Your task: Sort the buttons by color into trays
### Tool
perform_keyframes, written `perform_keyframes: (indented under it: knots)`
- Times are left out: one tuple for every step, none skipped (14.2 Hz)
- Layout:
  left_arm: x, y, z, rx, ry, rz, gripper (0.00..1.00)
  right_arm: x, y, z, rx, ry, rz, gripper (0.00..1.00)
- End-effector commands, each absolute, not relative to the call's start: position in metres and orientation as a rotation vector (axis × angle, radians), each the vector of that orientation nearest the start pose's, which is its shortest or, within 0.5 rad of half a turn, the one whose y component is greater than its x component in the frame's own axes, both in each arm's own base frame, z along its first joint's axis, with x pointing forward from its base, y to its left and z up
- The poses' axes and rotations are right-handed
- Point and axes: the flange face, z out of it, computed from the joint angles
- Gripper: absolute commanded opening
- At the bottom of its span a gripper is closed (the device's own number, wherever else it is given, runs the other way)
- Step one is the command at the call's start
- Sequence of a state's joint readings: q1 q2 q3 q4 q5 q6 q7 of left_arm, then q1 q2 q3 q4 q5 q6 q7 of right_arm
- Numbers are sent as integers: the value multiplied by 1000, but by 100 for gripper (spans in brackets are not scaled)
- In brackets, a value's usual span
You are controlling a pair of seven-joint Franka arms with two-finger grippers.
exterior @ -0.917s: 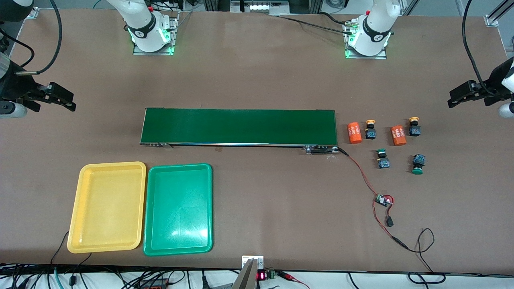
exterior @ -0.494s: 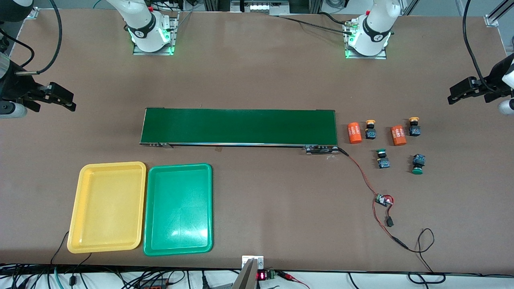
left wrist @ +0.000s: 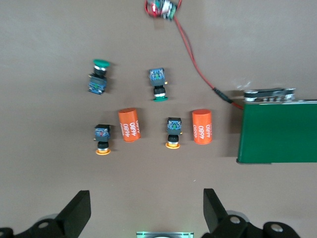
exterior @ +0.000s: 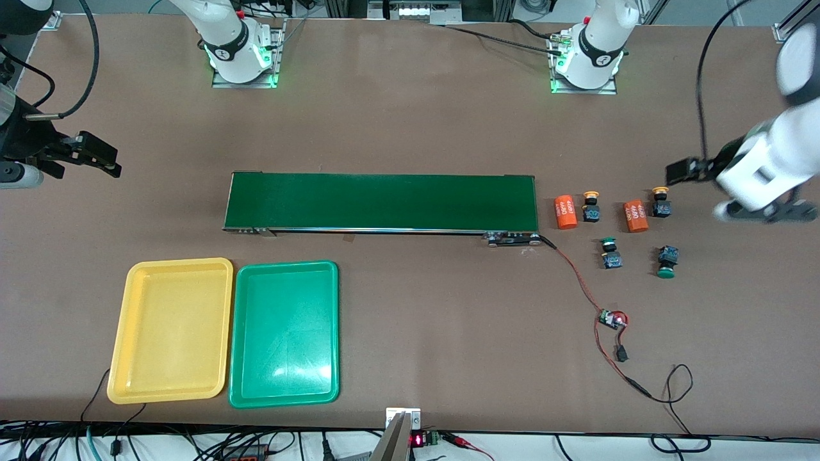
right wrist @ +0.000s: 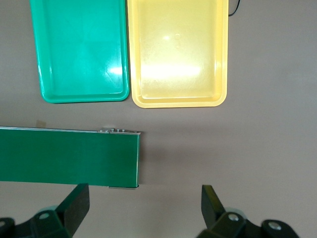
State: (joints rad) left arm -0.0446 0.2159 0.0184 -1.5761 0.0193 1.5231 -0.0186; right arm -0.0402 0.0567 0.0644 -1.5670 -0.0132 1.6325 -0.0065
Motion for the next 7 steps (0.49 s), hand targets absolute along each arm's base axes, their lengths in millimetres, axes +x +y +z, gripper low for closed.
perform_keyframes:
  knots:
    - [625,-12,418,-3090,14,492,100,574,9,601,-3139,-53,-12,100]
    - [627,-12,398,-3102,17,453,100,574,9,602,-3139,-53,-15,100]
    - [627,-9,383,-3108,10,413,100,574,9,602,-3139,-53,-15,100]
    - [624,-10,366,-3109,3,415,100,574,9,602,-3139,-53,-15,100]
    - [623,-12,349,-3108,-8,424,100,574,7,602,-3139,-46,-15,100]
    - [622,-19,337,-3116,6,431,100,574,5,602,-3140,-41,-15,100]
    - [618,-26,323,-3140,-6,457,100,574,5,602,-3140,-41,-15,100]
